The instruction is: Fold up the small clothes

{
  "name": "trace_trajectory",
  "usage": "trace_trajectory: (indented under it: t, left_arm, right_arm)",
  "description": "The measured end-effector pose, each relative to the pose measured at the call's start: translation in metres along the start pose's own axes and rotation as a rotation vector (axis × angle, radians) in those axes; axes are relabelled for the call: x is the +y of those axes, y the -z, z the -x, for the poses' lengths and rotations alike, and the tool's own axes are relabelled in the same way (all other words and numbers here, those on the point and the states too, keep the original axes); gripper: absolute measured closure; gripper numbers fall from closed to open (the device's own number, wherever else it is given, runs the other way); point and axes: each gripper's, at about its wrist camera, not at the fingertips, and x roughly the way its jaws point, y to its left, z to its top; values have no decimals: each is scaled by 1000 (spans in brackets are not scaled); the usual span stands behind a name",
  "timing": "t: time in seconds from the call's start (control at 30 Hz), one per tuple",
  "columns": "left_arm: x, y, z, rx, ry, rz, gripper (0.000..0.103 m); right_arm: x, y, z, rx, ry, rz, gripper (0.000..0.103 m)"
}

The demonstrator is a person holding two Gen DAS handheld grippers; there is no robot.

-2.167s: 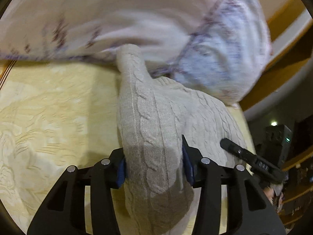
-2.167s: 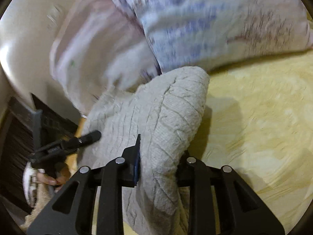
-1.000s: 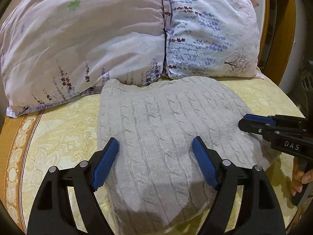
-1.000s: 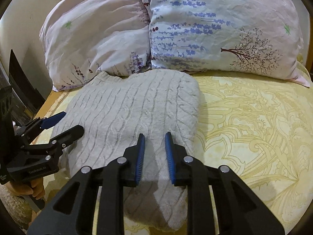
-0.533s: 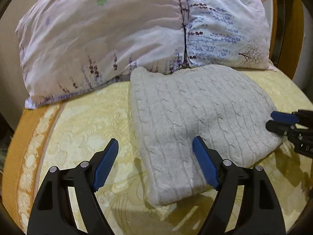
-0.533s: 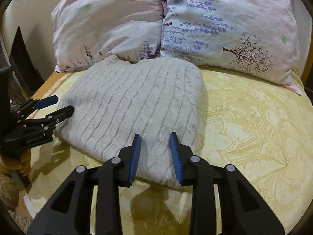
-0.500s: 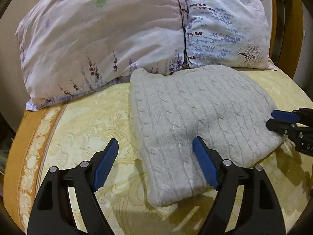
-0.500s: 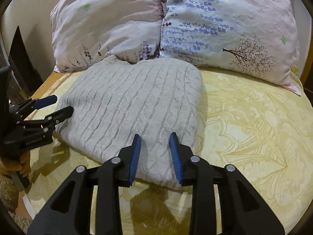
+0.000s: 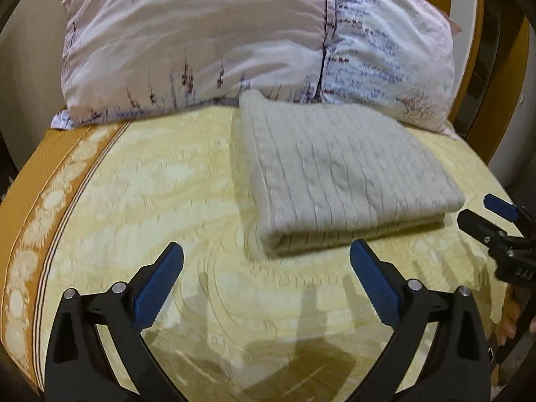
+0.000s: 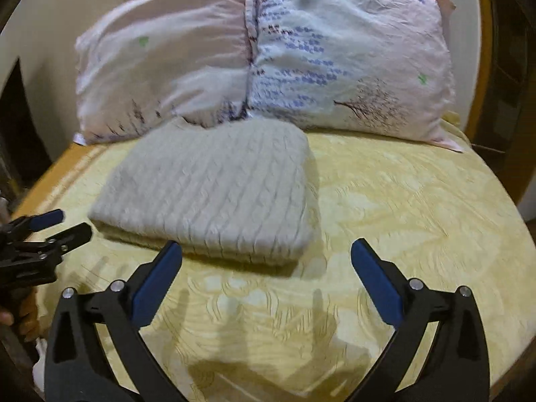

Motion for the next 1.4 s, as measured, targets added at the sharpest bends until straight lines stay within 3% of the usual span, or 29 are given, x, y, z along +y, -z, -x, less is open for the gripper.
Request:
trace_trajectory:
  t: [0.17,0.47,1.4]
  left_arm:
    - [-11,6,-14,37,-84,-32,1]
    - [-15,8,-36,134,-81,-32,1]
    - [-17,10,-37,134,-73,-48,1]
  right_arm:
    - [9,11,-20,94,-13,-18,2]
    - [18,16,-40,188,1,-26,2]
    - [21,18,-41,197,9,-5,2]
